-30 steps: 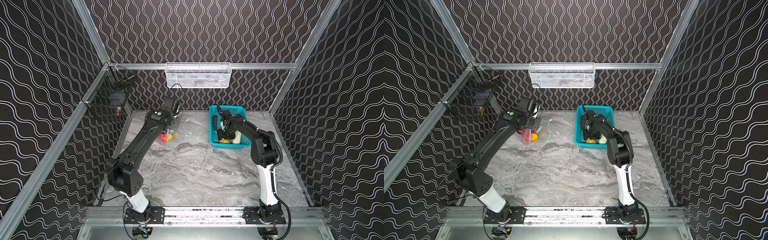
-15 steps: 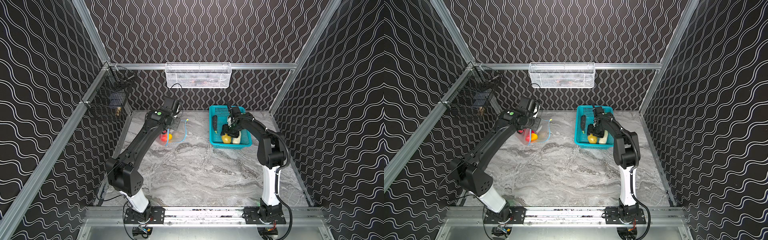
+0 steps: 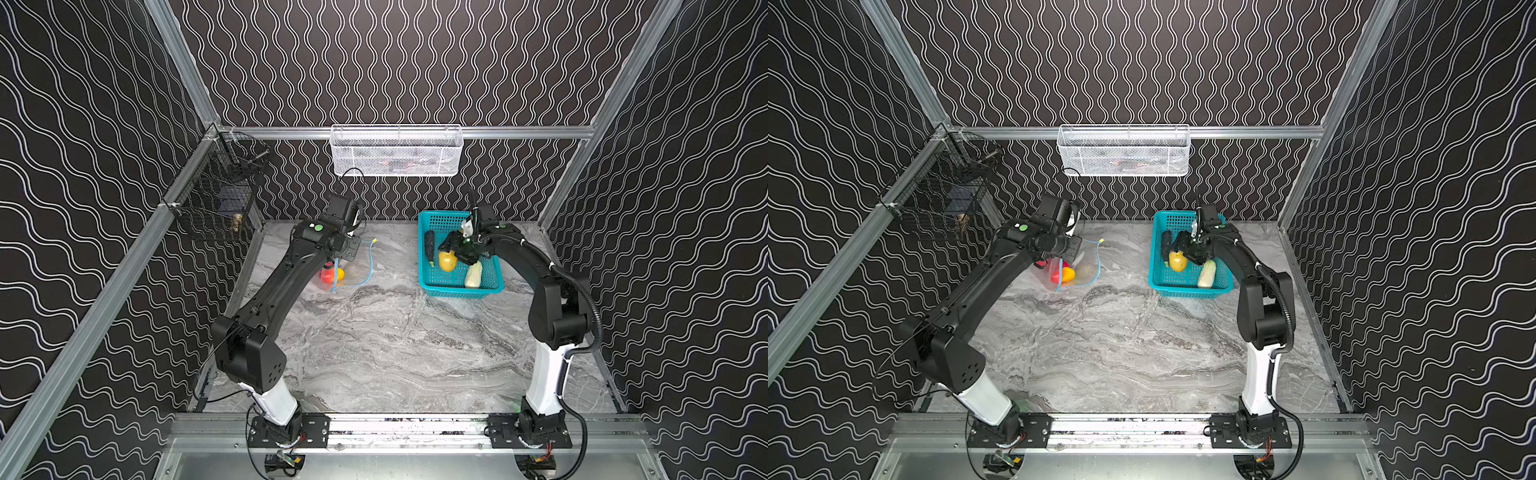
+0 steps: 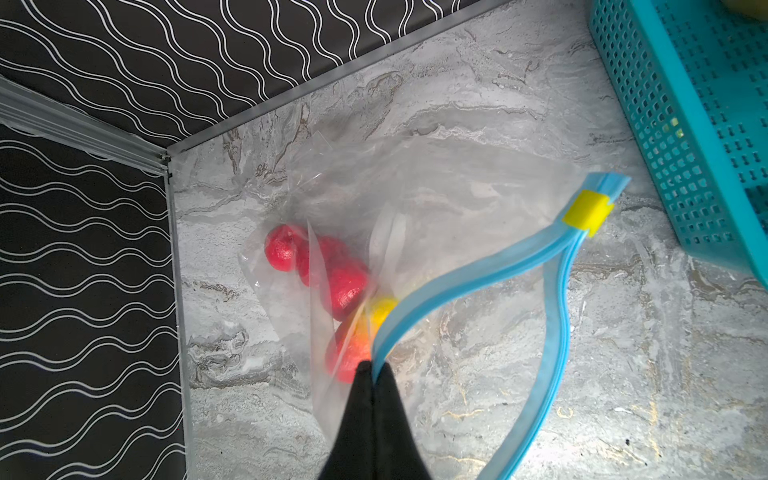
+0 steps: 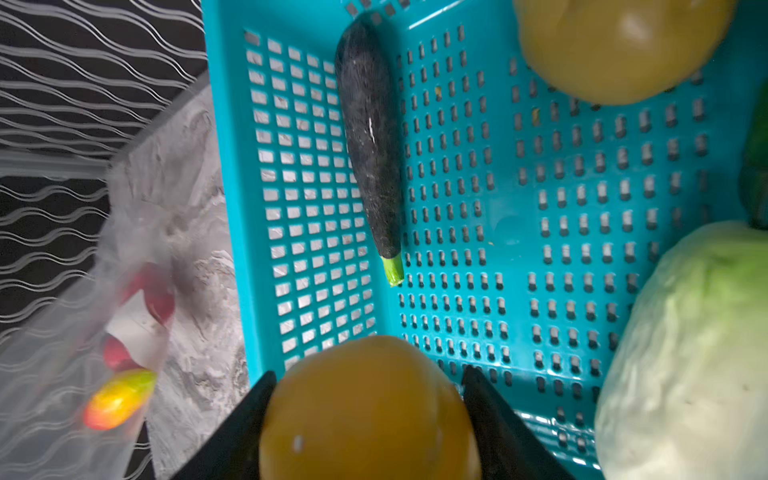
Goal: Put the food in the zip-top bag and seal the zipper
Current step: 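Lift the potato and carry it with the right gripper toward the bag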
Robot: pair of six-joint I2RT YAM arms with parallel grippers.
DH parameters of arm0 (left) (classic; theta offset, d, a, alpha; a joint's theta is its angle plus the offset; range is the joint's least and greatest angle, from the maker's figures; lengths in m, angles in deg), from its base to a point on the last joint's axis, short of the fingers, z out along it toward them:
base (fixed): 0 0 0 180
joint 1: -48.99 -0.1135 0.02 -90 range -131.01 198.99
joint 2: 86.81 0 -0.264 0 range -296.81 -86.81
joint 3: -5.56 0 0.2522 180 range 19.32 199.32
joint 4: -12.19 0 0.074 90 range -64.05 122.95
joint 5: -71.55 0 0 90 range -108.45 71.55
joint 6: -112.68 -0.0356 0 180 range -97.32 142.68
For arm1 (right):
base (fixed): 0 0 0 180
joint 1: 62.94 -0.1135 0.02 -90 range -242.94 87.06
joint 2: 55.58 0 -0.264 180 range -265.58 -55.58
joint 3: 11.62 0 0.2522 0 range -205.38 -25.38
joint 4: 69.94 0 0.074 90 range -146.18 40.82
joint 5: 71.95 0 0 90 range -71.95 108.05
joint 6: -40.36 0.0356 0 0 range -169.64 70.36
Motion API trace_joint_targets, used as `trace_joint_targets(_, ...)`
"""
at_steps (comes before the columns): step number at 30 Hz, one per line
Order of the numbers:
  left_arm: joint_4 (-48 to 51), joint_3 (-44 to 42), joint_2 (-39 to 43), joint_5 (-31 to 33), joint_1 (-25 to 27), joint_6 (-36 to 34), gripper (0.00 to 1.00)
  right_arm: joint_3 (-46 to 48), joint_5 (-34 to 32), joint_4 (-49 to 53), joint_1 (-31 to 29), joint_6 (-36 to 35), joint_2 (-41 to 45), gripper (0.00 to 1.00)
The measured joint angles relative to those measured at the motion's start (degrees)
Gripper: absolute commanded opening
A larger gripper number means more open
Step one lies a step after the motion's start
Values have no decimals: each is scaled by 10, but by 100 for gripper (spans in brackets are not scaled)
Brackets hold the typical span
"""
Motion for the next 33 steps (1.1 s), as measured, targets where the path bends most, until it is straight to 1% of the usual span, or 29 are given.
trace_joint_targets(4,-1,-9,3,-8,0,2,0,23,6,-36,3,31,16,52)
trace_joint_targets(6,-2,-9,3,-10,0,3,0,32,11,-50,3,44,20,55)
trace_joint_targets(9,-2,-2,-1,-13,0,9,0,35,14,-64,2,58,23,52)
trace_joint_targets(15,-2,0,-8,-19,0,12,0,46,34,-89,2,77,36,51)
trace_joint_targets(22,-1,12,-22,-23,0,13,0,81,27,-115,-1,108,101,51)
trace_joint_targets(24,0,16,-27,-24,0,15,0,81,27,-125,-4,115,115,51)
trace_joint_targets(26,2,21,-33,-28,0,15,0,82,25,-130,-11,118,124,53)
trace_joint_targets(33,9,34,-44,-32,0,19,0,96,30,-172,-50,137,144,51)
